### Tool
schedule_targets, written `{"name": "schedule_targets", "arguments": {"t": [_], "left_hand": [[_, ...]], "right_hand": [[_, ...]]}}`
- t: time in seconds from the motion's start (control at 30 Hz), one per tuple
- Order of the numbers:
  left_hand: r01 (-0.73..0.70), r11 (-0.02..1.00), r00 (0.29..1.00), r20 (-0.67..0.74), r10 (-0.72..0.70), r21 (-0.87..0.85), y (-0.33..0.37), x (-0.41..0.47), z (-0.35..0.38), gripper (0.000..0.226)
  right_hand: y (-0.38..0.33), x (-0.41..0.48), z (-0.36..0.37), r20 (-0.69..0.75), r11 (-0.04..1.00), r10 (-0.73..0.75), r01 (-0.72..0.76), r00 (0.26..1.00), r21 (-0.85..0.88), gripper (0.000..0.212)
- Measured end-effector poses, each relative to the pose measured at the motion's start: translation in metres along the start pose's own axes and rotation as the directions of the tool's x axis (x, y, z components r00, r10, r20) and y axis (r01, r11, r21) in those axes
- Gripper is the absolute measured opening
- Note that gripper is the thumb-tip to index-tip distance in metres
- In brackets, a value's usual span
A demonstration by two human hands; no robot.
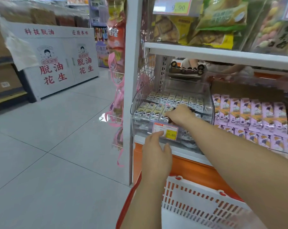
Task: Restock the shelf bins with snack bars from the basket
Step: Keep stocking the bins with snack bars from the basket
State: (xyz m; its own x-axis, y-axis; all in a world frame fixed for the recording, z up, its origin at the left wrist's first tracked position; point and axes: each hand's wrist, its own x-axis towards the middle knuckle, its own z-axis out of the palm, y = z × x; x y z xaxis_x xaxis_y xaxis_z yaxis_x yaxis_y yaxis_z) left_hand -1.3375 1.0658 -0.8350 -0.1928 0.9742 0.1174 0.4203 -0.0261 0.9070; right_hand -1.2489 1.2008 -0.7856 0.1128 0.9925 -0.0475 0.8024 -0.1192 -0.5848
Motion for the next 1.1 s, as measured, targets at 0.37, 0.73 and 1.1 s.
{"name": "schedule_targets", "arguments": {"t": [0.37, 0.73, 1.1], "left_hand": [[-0.044, 0.997, 0.999, 0.004, 0.044, 0.058, 0.002, -0.005, 0.0, 0.044], [-0.322, 0.839, 0.893, 0.434, 0.116, 0.438, -0.029, -0.042, 0.027, 0.038], [-0.327, 0.719, 0.729, 0.648, -0.221, 0.613, -0.117, -0.091, 0.121, 0.037]], "right_hand": [[0.012, -0.029, -0.019, -0.029, 0.936, -0.325, 0.317, 0.945, -0.152, 0.045], [0.172, -0.163, 0.001, 0.054, 0.859, -0.502, 0.505, 0.863, -0.084, 0.017], [0.356, -0.171, 0.072, 0.556, 0.712, 0.234, 0.249, 0.798, -0.657, 0.027]]}}
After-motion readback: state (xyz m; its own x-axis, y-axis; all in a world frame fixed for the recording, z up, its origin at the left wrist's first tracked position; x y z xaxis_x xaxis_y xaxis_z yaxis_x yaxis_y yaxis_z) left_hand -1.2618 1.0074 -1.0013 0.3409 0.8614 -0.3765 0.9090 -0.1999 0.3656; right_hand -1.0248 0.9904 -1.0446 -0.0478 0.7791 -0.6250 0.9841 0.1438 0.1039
